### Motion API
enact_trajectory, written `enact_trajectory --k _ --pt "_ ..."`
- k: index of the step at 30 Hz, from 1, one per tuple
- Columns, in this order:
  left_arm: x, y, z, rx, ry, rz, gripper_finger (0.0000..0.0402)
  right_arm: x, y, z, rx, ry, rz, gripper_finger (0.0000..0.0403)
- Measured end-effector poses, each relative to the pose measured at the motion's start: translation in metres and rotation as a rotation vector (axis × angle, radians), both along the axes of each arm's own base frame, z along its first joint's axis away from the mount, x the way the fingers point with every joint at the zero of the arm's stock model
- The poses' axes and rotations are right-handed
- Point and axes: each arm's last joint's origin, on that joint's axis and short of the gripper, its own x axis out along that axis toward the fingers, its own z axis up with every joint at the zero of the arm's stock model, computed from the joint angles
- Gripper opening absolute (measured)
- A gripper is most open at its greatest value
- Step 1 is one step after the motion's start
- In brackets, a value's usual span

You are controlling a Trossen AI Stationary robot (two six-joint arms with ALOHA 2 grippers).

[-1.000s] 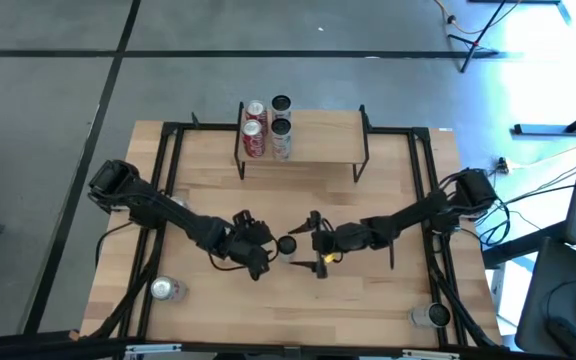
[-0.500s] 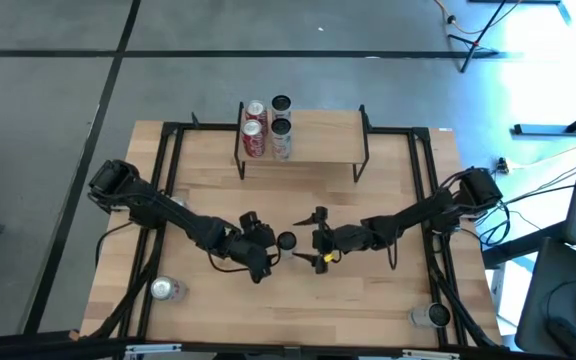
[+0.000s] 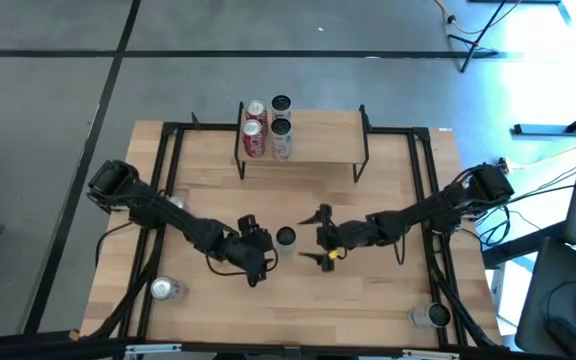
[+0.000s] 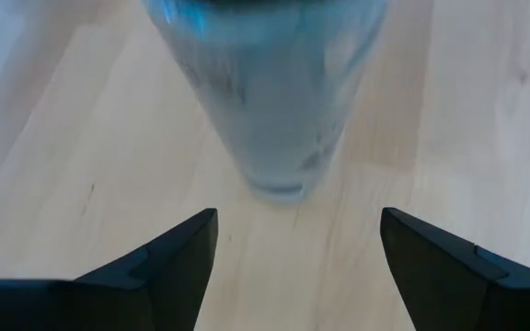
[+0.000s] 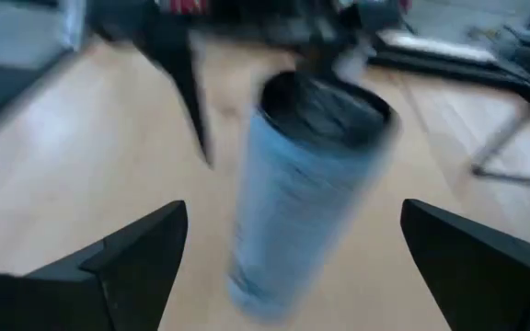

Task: Place canned beverage on shelf
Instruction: Put the top white-blue soda can on the shelf

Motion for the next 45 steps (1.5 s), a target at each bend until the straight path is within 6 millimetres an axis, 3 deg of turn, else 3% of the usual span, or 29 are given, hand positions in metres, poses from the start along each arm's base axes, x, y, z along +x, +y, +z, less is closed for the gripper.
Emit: enact_trajectory --k 9,17,20,25,29,32,38,41,45 --pt "-0.02 0.005 -0.038 -0.042 -0.011 0.044 0.0289 0.02 0.006 -0.021 0.063 -0.158 -0.002 0.0386" --pt "-0.021 0.007 -0.044 -0.043 -0.064 0.047 0.0289 0.042 0.013 -0.032 0.049 -0.218 -0.017 0.038" --pt "-0.02 0.006 -0.043 -0.033 -0.072 0.033 0.0289 0.046 0.013 -0.031 0.018 -0.22 -0.022 0.0341" --pt "-0.02 0.006 -0.043 -0.035 -0.081 0.034 0.0289 0.047 0.009 -0.03 -0.007 -0.213 -0.028 0.0226" --pt "-0.02 0.006 -0.043 -0.037 -0.08 0.035 0.0289 0.045 0.003 -0.024 -0.065 -0.19 -0.031 0.0223" --pt "-0.02 0.006 -0.043 -0.048 -0.085 0.046 0.0289 0.038 0.0 -0.007 -0.137 -0.168 -0.033 0.0223" --pt "-0.018 0.005 -0.041 -0.055 -0.117 0.066 0.0289 0.011 -0.019 0.063 -0.296 -0.247 -0.133 0.0223" --pt "-0.016 0.005 -0.039 -0.037 -0.157 0.083 0.0289 -0.008 -0.045 0.098 -0.329 -0.296 -0.215 0.0223" --pt "-0.014 0.007 -0.037 0.005 -0.202 0.124 0.0289 -0.033 -0.097 0.136 -0.285 -0.396 -0.343 0.0223"
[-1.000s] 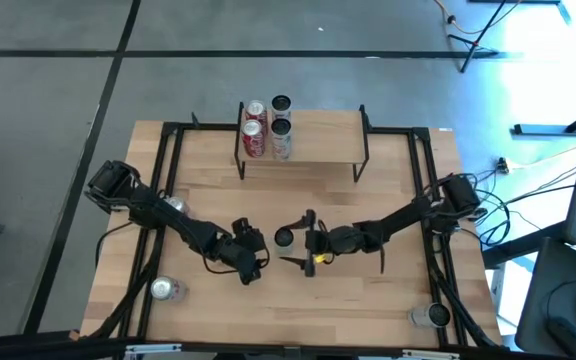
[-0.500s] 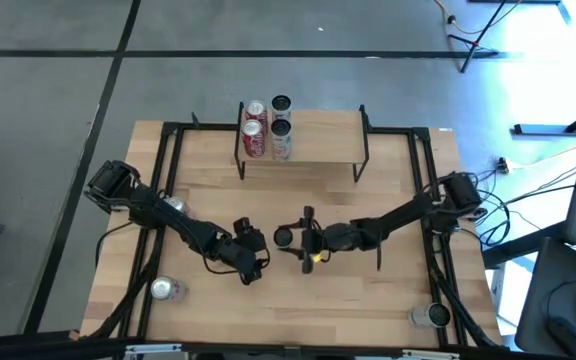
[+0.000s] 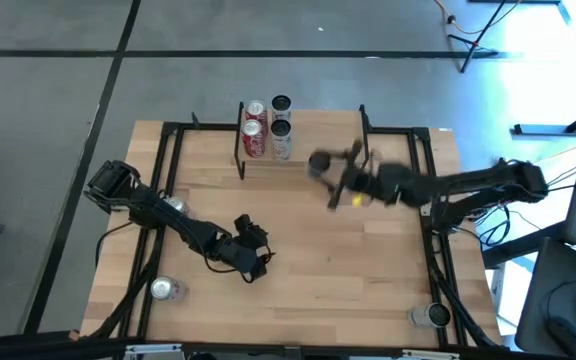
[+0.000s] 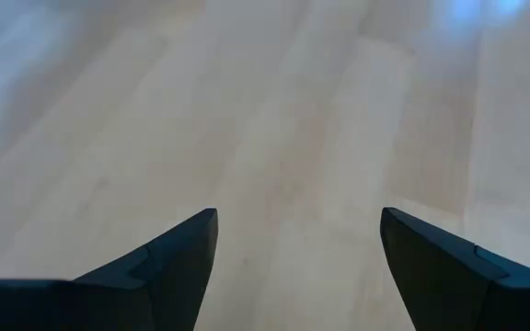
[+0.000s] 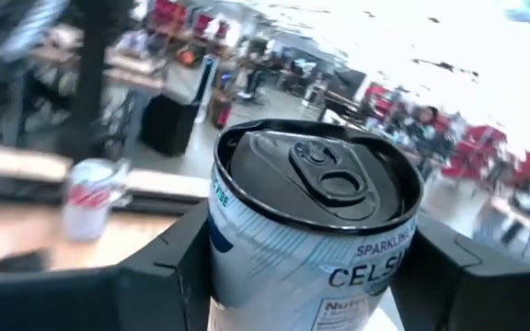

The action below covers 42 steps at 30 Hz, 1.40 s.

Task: Place canned beverage on shelf
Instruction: Put the top white-blue soda can on the shelf

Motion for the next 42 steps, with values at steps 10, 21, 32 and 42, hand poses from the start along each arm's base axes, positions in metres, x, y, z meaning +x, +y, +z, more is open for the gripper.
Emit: enact_trajectory --k 10,21,32,42 --pt "0.006 -0.002 0.007 -0.026 -0.106 0.022 0.0289 -0.009 -0.118 0.007 0.257 -0.053 -0.07 0.0223" --pt "0.008 0.001 0.01 0.036 -0.152 0.088 0.0289 0.023 -0.159 -0.014 0.338 0.037 -0.077 0.0223" --pt "0.008 0.001 0.01 0.058 -0.148 0.077 0.0289 0.035 -0.168 -0.023 0.328 0.043 -0.117 0.0223" --pt "0.008 0.001 0.011 0.068 -0.159 0.09 0.0289 0.036 -0.167 -0.023 0.311 0.056 -0.099 0.0276"
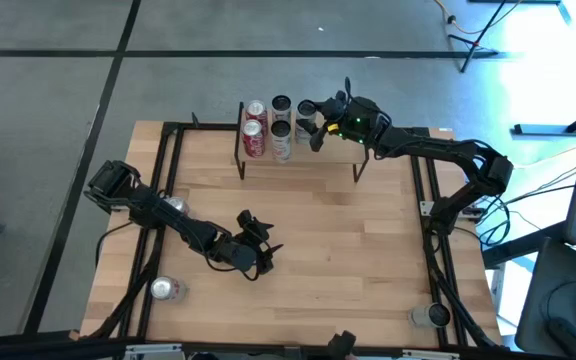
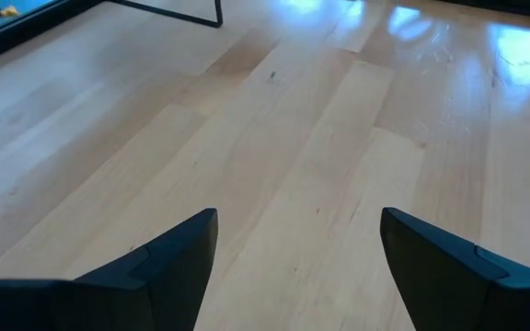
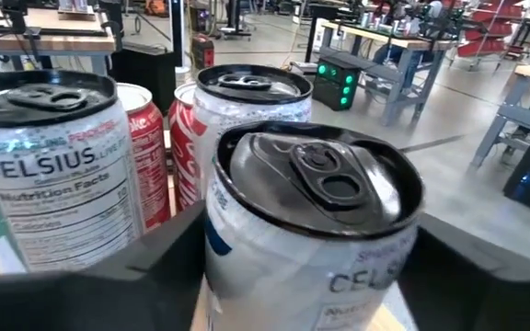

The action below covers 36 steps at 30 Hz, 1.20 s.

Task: Place canned beverage on shelf
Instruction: Put the top white-blue soda can on the shelf, then put the white-blue soda can aligned with the other white-blue soda can on the shelf

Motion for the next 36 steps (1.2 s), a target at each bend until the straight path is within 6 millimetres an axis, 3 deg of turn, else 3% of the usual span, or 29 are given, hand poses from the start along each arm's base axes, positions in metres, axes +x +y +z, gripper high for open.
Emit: enact_trajectory --k 4,6,9,13,19,27,31,36 --pt "0.0 0.0 0.0 -0.001 -0.003 0.0 0.0289 -0.002 0.001 0.004 -0.026 -0.005 0.005 0.0363" --pt "0.0 0.0 0.0 -0.002 -0.004 0.0 0.0289 -0.005 0.003 0.01 -0.037 -0.014 0.003 0.0386" --pt "0.0 0.0 0.0 -0.002 -0.004 0.0 0.0289 -0.017 0.009 0.027 -0.062 -0.03 0.004 0.038" --pt "0.0 0.0 0.0 -0.003 -0.005 0.0 0.0289 -0.049 0.028 0.055 -0.077 0.01 0.003 0.0357" --pt "0.001 0.0 0.001 -0.003 -0.013 -0.005 0.0289 -0.097 0.087 0.071 0.136 0.14 0.217 0.0344" --pt "0.01 -0.01 0.013 -0.061 -0.121 -0.15 0.0289 -0.114 0.174 0.057 0.396 0.333 0.527 0.0344" --pt "0.007 -0.023 0.015 -0.102 -0.158 -0.192 0.0289 -0.125 0.212 0.042 0.472 0.514 0.486 0.0344" --pt "0.007 -0.042 0.007 -0.136 -0.209 -0.234 0.0289 -0.152 0.246 0.028 0.56 0.688 0.359 0.0344"
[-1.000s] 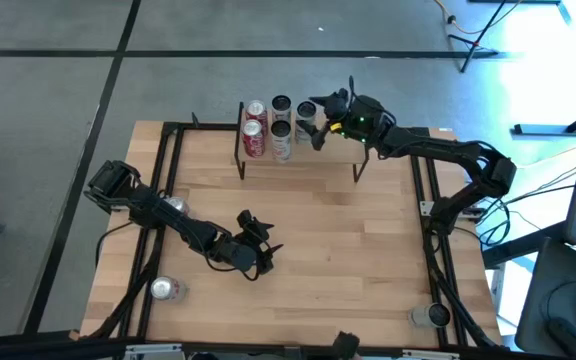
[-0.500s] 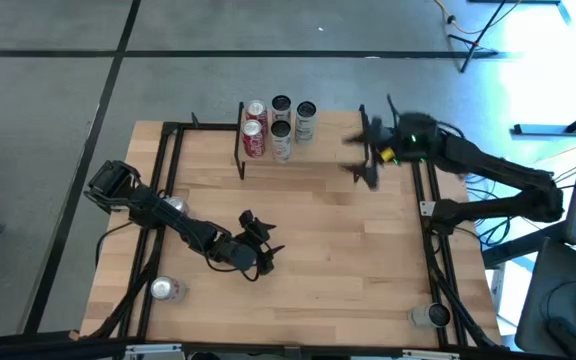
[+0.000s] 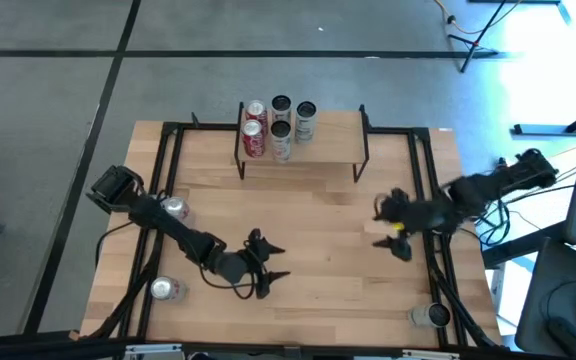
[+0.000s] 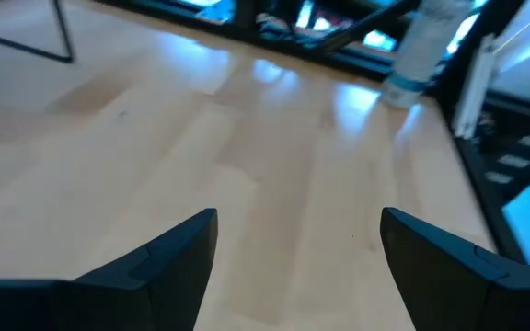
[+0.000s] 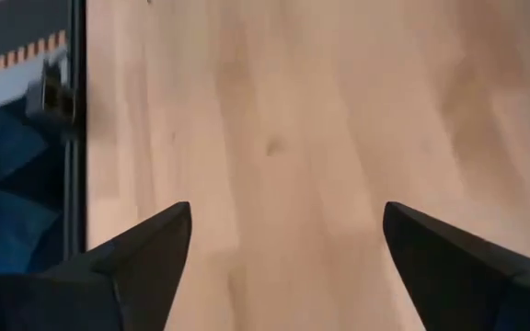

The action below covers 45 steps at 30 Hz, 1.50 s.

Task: Place canned beverage on shelf
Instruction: Put the white-blue soda can aligned with the other white-blue soda can on the shelf

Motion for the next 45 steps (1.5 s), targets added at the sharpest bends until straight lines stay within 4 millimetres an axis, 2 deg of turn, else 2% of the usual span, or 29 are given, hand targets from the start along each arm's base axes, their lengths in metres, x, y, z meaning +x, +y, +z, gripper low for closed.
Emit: enact_trajectory --k 6,11,16,21,28,33,45 --pt "0.004 -0.016 -0.014 -0.053 -0.066 -0.059 0.0289 -0.03 0.037 -0.006 0.103 0.131 0.0 0.0344" --pt "0.01 -0.028 -0.016 -0.092 -0.078 -0.087 0.0289 -0.05 0.067 -0.017 0.143 0.247 -0.055 0.0344" --pt "0.015 -0.042 -0.008 -0.086 -0.103 -0.12 0.0289 -0.072 0.084 -0.032 0.114 0.414 -0.194 0.0344" --pt "0.017 -0.049 -0.002 -0.06 -0.116 -0.143 0.0289 -0.087 0.091 -0.034 0.181 0.522 -0.291 0.0344" --pt "0.016 -0.05 -0.002 -0.057 -0.107 -0.148 0.0289 -0.095 0.104 -0.032 0.322 0.525 -0.396 0.0344" --pt "0.016 -0.05 -0.002 -0.057 -0.108 -0.149 0.0289 -0.092 0.118 -0.035 0.404 0.559 -0.408 0.0344" --pt "0.017 -0.049 -0.002 -0.034 -0.107 -0.15 0.0289 -0.089 0.134 -0.048 0.366 0.609 -0.4 0.0344"
